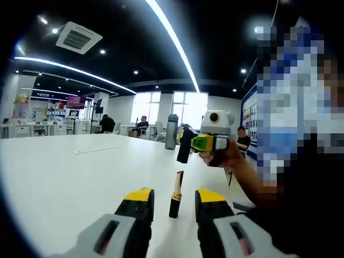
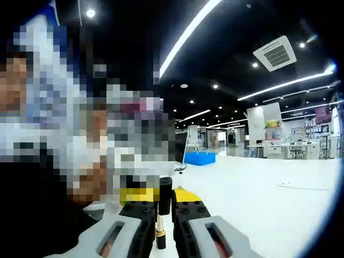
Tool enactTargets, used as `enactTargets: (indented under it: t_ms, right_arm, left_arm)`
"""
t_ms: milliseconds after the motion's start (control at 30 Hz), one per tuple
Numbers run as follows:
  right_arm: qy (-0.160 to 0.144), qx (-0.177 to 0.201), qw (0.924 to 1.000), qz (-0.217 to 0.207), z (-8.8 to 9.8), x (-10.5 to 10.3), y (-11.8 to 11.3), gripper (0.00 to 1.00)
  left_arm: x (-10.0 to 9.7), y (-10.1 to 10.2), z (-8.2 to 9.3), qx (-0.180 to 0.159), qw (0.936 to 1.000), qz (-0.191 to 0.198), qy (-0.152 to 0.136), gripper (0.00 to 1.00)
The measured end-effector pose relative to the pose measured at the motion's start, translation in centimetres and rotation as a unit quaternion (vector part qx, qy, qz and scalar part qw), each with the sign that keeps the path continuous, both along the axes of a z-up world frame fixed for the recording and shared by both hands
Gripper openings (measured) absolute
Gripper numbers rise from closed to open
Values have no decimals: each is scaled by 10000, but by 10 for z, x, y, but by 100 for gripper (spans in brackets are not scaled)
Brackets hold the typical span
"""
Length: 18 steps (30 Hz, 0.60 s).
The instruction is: Unscrew the lipstick cap, remove the lipstick, and put the cap back on the lipstick
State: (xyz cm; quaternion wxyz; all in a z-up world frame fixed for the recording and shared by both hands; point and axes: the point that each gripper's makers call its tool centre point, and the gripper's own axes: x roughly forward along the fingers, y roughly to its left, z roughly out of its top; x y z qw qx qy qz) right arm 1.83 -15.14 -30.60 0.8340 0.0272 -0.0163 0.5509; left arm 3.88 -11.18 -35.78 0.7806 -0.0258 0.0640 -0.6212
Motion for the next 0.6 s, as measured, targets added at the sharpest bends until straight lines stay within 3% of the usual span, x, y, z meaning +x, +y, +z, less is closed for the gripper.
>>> enactTargets:
  t_ms: [300, 600]
  right_arm:
    - [-232, -50, 9995, 208, 2, -8, 5, 9]
    - [-379, -239, 9988, 208, -7, -4, 8, 9]
  left_arm:
    - [-3, -3, -4, 58, 10000, -50, 15, 32]
    - [-8, -6, -13, 281, 9995, -135, -26, 33]
